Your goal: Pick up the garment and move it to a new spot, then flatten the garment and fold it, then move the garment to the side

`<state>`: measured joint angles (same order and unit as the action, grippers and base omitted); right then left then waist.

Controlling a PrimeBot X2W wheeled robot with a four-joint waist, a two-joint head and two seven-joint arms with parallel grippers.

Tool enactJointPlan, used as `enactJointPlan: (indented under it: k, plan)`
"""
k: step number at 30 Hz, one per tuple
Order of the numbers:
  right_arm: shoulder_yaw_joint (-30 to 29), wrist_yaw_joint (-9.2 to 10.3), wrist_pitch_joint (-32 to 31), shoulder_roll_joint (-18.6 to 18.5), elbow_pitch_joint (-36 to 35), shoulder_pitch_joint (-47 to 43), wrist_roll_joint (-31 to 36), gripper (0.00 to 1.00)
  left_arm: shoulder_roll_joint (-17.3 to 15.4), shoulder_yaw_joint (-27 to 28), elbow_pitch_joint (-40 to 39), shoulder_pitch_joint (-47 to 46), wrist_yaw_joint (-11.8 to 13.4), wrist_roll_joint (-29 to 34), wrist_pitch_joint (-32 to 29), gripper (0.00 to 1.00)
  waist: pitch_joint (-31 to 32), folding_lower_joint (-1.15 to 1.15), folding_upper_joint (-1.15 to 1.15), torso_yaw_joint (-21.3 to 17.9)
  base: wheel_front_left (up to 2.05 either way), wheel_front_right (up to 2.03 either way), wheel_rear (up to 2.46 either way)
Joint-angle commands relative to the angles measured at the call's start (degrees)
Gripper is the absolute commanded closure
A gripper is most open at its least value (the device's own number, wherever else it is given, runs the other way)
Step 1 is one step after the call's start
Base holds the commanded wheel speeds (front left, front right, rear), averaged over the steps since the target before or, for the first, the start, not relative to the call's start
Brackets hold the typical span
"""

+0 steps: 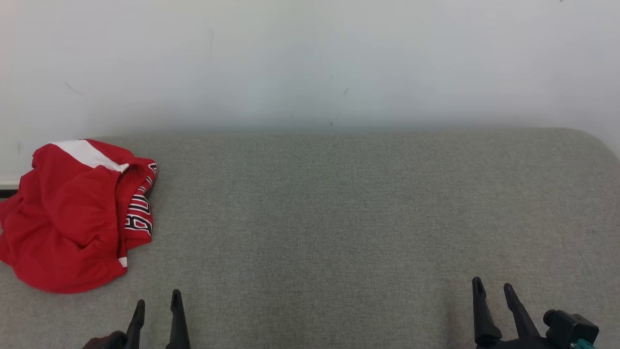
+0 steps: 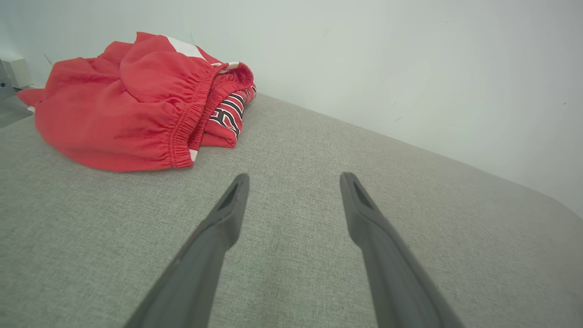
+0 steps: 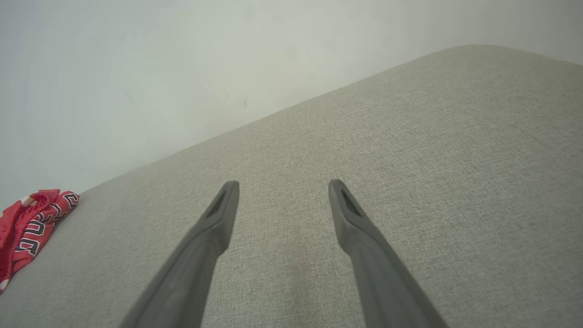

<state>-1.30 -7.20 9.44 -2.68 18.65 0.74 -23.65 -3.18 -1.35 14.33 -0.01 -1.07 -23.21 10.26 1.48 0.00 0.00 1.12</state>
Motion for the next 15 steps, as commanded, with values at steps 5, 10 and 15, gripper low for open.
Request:
enactJointPlan:
  k: [5, 10, 15]
  plan:
    - [0.2, -0.33, 0.8, -0.3, 0.0, -0.1, 3.1, 0.00, -0.3, 0.0, -0.3, 0.4, -0.2, 3.5, 0.9, 0.00, 0.1, 0.00, 0.00, 0.2, 0.00, 0.00, 0.00]
    - [0.4, -0.36, 1.4, -0.3, 0.6, -0.6, 5.5, 0.00, -0.3, 0.0, 0.3, 0.4, -1.0, 6.1, 1.7, 0.00, 0.2, 0.00, 0.00, 0.4, 0.00, 0.00, 0.00]
    - [0.8, -0.38, 1.9, -0.3, 1.2, -0.5, 7.5, 0.00, -0.2, -0.2, 0.8, 0.4, -1.3, 8.7, 2.3, 0.00, 0.3, 0.00, 0.00, 0.3, 0.00, 0.00, 0.00]
